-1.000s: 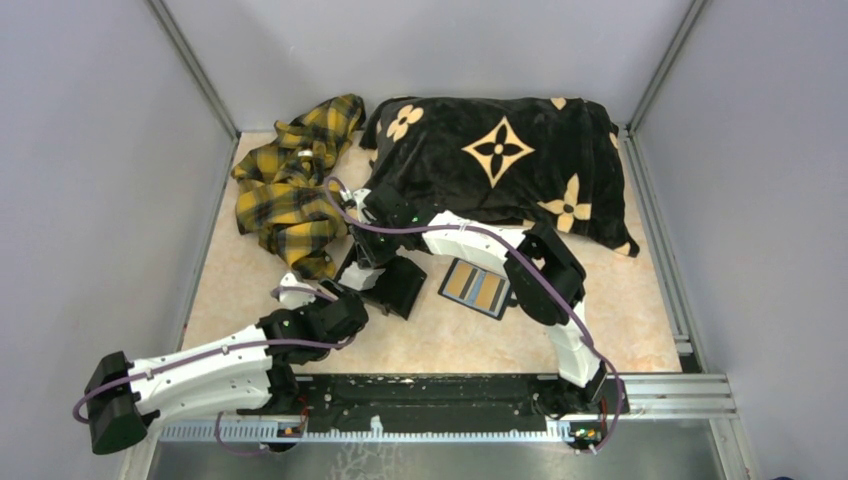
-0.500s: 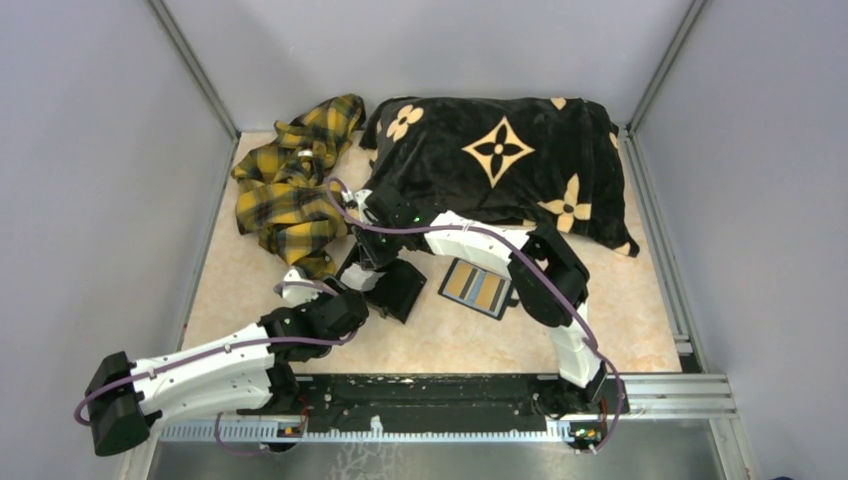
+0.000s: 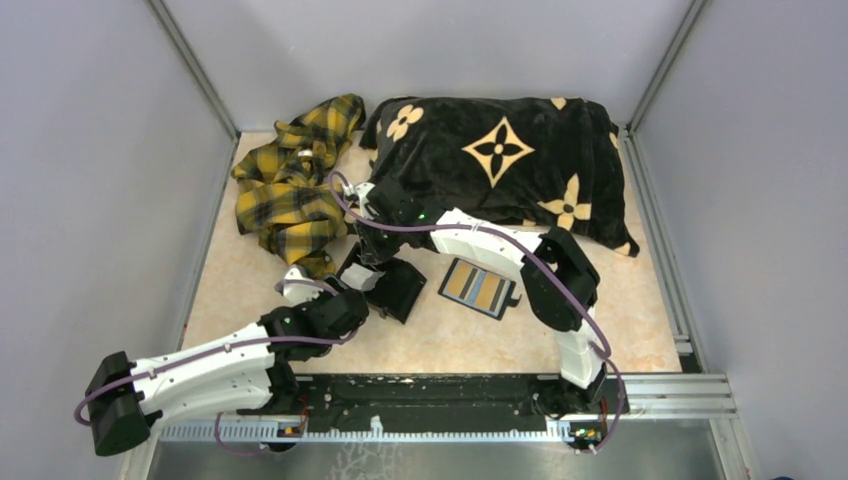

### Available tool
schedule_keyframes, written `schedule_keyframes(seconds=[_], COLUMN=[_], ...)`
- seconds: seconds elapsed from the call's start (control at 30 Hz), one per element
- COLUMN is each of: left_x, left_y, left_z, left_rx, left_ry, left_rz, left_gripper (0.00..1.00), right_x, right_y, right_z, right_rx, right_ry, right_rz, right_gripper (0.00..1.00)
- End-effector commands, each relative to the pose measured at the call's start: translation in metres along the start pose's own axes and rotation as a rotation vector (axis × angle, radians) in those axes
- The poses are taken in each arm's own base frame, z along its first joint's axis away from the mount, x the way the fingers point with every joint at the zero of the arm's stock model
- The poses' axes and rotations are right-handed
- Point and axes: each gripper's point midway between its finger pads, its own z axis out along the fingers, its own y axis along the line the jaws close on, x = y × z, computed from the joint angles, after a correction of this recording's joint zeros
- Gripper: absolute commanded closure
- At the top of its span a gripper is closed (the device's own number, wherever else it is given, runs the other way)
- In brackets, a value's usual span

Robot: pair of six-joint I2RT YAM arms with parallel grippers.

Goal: Put the credit cards into the card holder
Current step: Pick up the credit card from the storage box.

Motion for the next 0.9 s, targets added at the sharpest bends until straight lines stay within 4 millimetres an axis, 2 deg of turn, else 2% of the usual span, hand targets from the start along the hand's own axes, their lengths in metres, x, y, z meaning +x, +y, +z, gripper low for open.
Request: schedule_keyframes(seconds=[0.0, 0.17, 0.5, 0.7, 0.87], left_x=[-0.006, -0.01, -0.03, -0.043, -0.04], left_y=[-0.015, -0.027, -0.059, -0.097, -0.125], left_z=[-0.004, -0.006, -0.016, -0.031, -0.045], left_rx=[0.029, 0.06, 0.139, 0.293, 0.492], left_ry=[-0.008, -0.019, -0.074, -0.11, -0.104], left_rz=[0.002, 0.054, 0.169, 0.233, 0.311], left_gripper=[0.2, 0.19, 0.17, 0.13, 0.11], right_x=[-0.023, -0.025, -0.035, -0.033, -0.023], right_y=[0.017, 0.014, 0.016, 0.014, 0.01], right_z=[-0.026, -0.037, -0.065, -0.089, -0.124], right_rx=[-0.011, 0.016, 0.042, 0.057, 0.049], right_ry=[-0.079, -0.1, -0.166, -0.191, -0.234], right_rz=[-0.032, -0.046, -0.059, -0.056, -0.024], right_gripper=[0.93, 1.0, 1.0, 1.0, 1.0])
